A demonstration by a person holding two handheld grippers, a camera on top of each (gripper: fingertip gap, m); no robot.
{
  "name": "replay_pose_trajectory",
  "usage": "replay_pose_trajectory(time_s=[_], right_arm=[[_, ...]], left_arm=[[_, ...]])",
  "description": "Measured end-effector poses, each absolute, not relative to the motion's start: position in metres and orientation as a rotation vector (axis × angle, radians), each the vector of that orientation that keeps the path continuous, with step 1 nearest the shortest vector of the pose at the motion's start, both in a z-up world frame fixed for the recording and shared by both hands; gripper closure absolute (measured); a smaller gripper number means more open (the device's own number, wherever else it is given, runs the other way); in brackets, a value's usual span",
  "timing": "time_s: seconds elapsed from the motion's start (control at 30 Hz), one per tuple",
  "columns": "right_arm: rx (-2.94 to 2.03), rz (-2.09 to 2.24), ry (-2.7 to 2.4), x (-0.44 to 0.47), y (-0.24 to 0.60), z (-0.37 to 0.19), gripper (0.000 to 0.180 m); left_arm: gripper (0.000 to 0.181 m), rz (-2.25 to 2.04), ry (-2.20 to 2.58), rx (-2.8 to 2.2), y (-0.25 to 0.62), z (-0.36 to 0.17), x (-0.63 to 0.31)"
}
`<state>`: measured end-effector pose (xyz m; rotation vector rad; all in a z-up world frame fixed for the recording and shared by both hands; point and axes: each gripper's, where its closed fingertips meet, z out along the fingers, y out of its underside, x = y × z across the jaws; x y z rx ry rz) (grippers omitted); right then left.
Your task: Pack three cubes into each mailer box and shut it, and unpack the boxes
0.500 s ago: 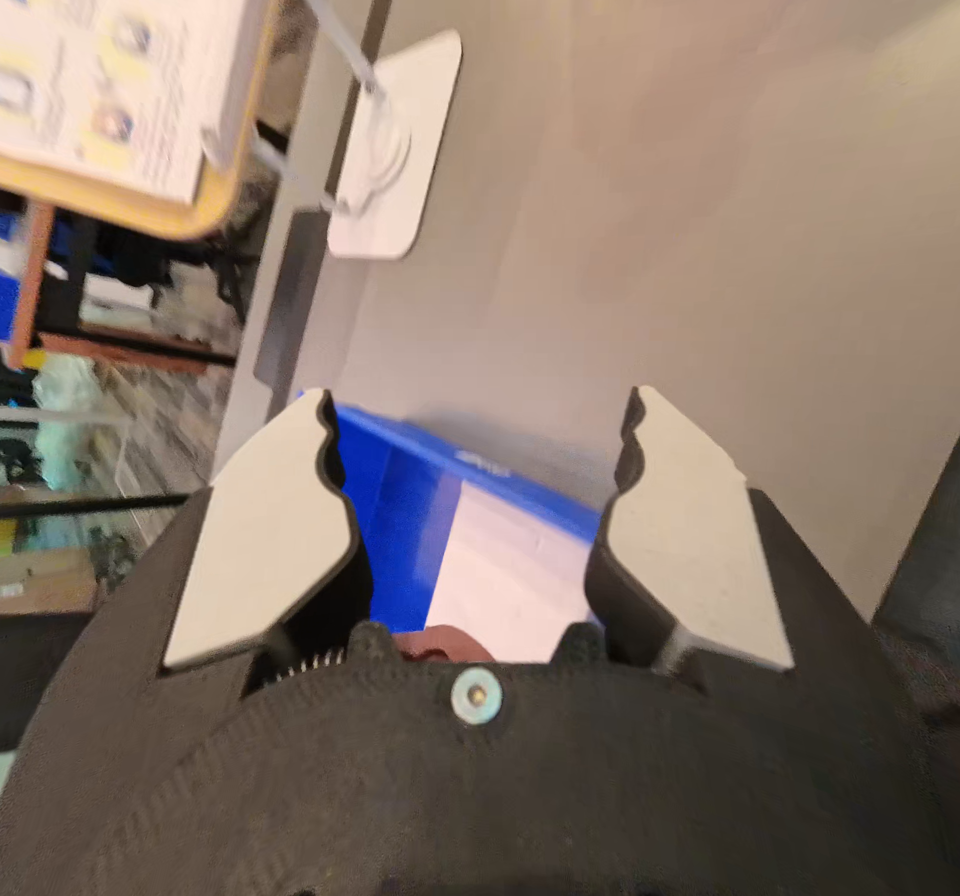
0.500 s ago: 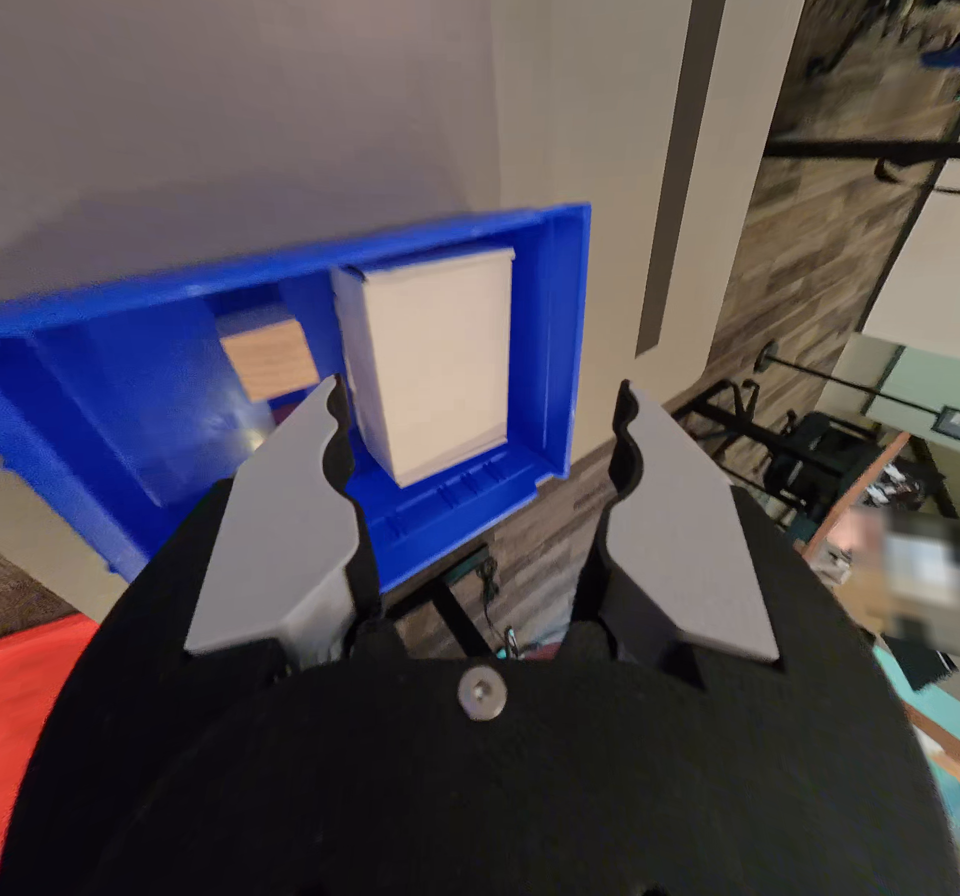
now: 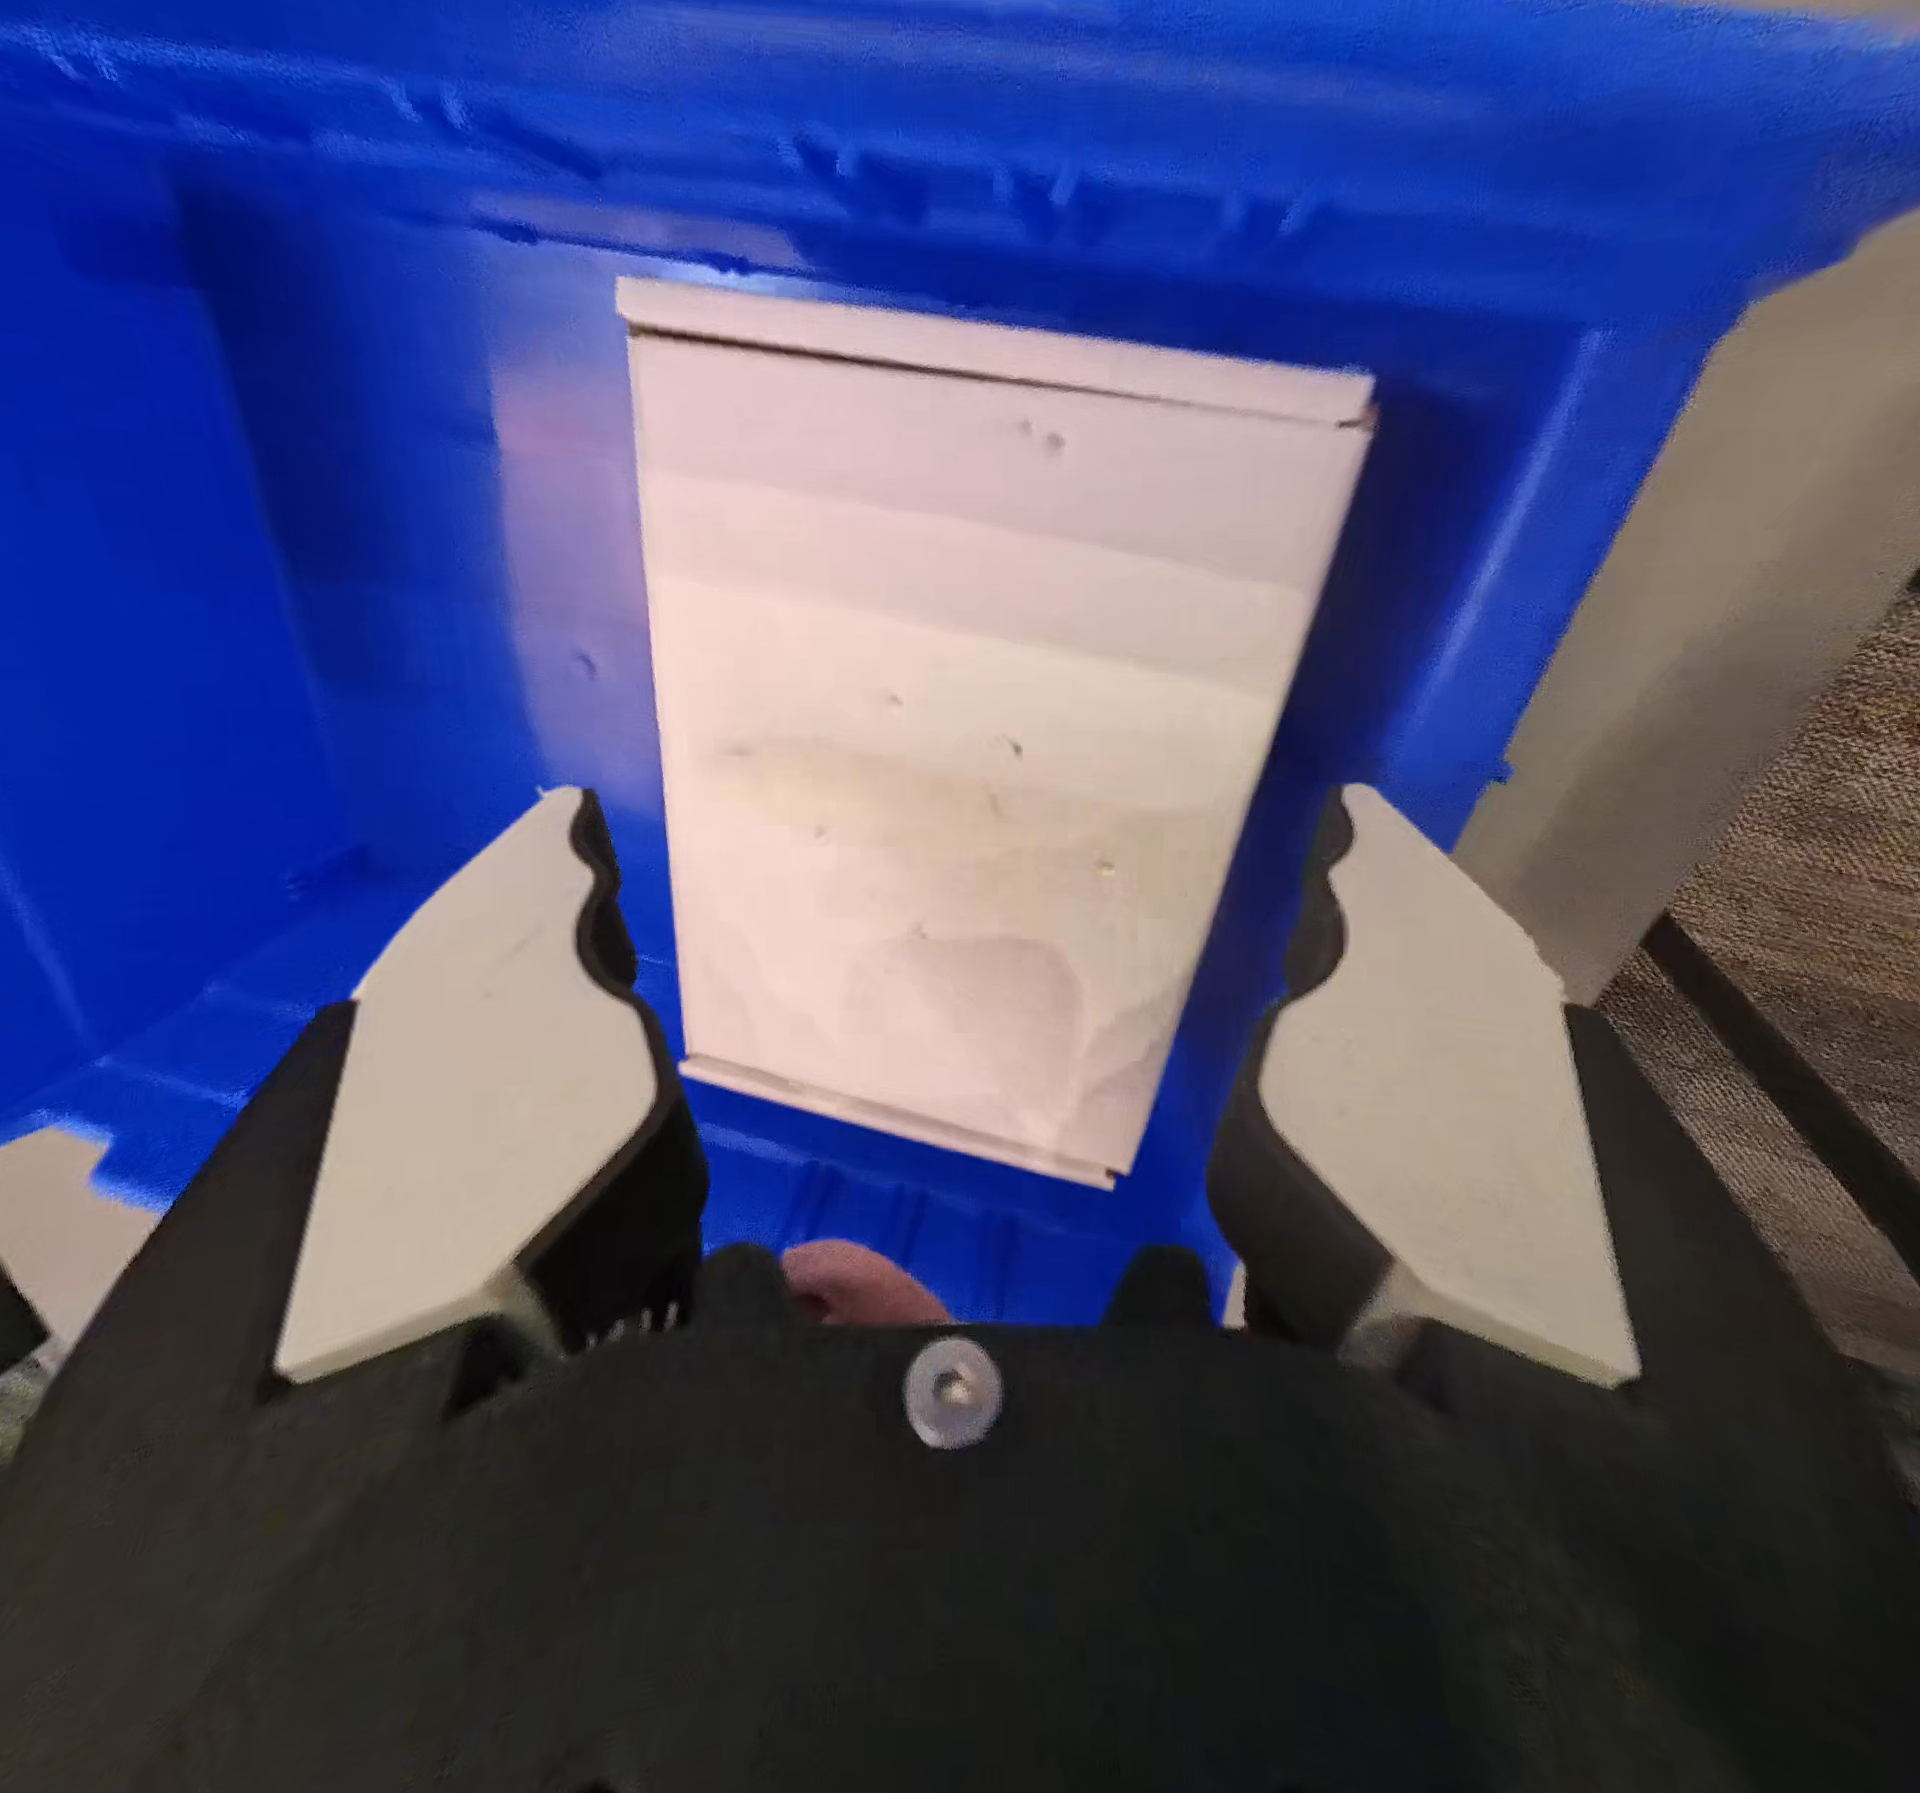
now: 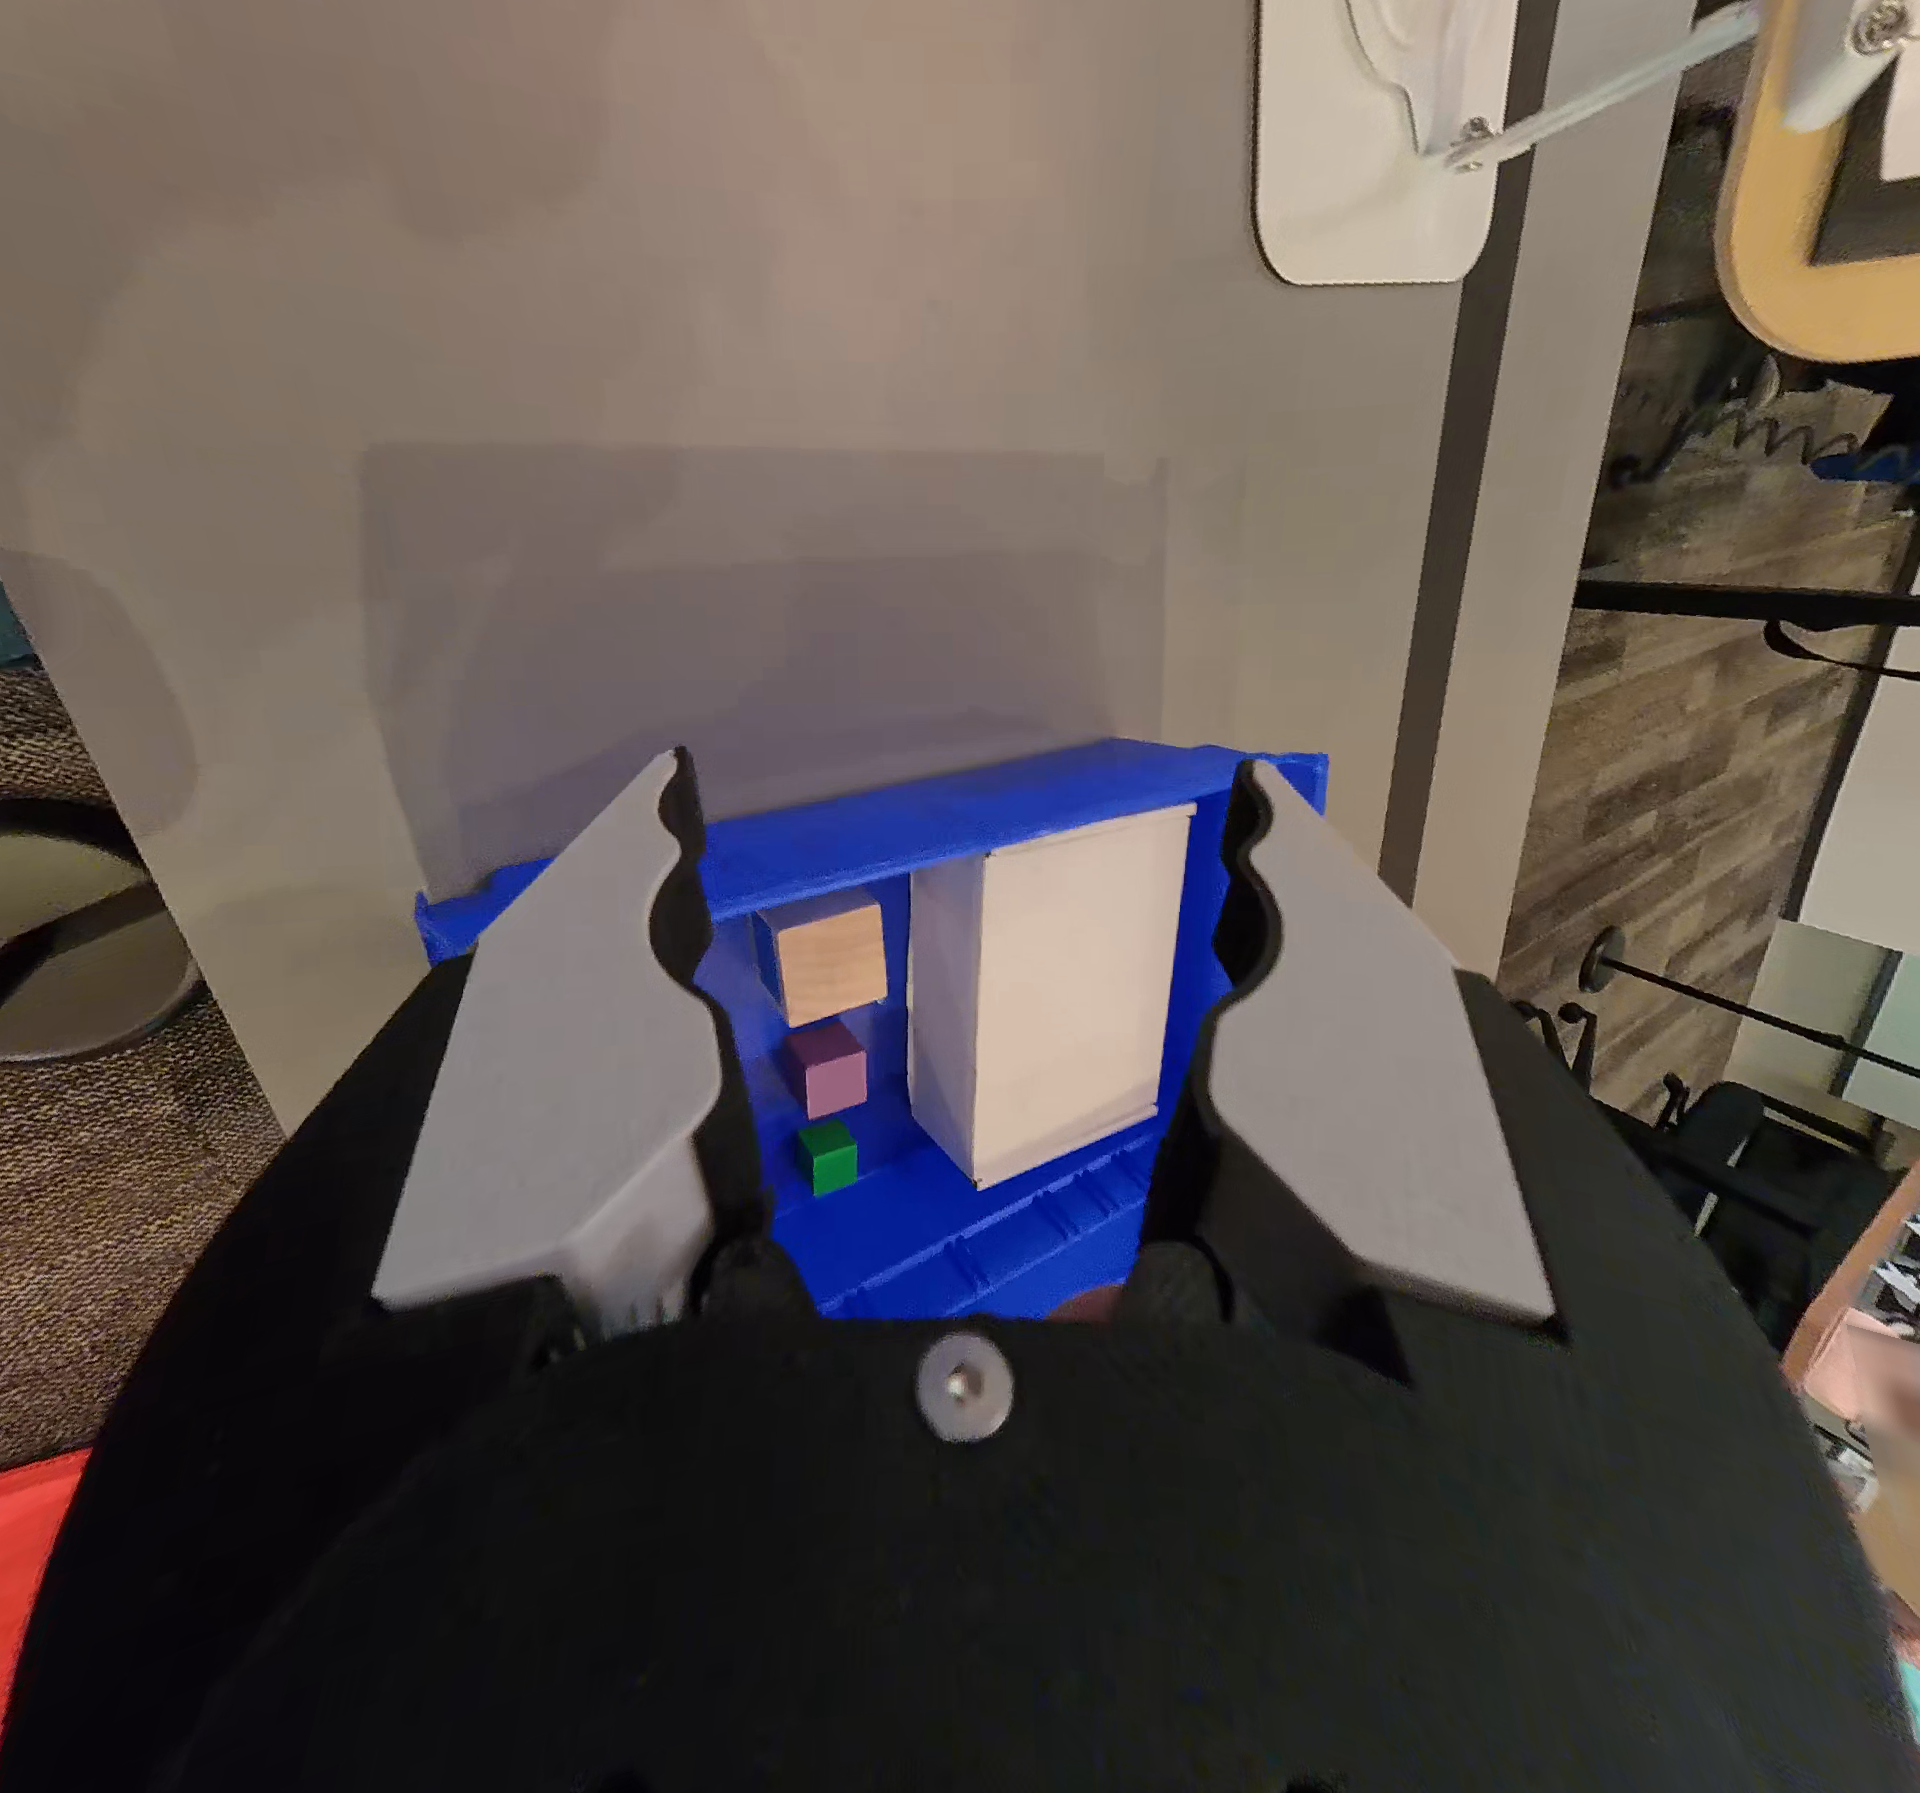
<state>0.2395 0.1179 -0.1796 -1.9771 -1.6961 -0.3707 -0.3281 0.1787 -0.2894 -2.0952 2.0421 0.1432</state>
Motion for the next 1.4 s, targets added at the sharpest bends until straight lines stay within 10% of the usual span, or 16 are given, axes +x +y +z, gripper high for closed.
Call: replay_pose_trajectory(time_s=[0.43,0.77,1.0,1.4], right_arm=[[-1.905,-0.31,-1.718,0.206,0.115,-0.185,0.083],[-1.657,-0.342,-1.669,0.142,0.119,-0.159,0.074],[-1.413,-0.427,-1.64,0.08,0.12,-0.148,0.072],[-1.248,-0.659,-1.742,0.035,0.113,-0.205,0.074]], left_arm=[[0.055,0.009,2.019,-2.258,0.193,-0.309,-0.336],[0.056,0.096,1.814,-2.261,0.216,-0.212,-0.331],[0.056,-0.09,1.911,-2.128,0.189,-0.154,-0.215],[0.056,-0.599,2.174,-2.144,0.139,-0.23,-0.01]])
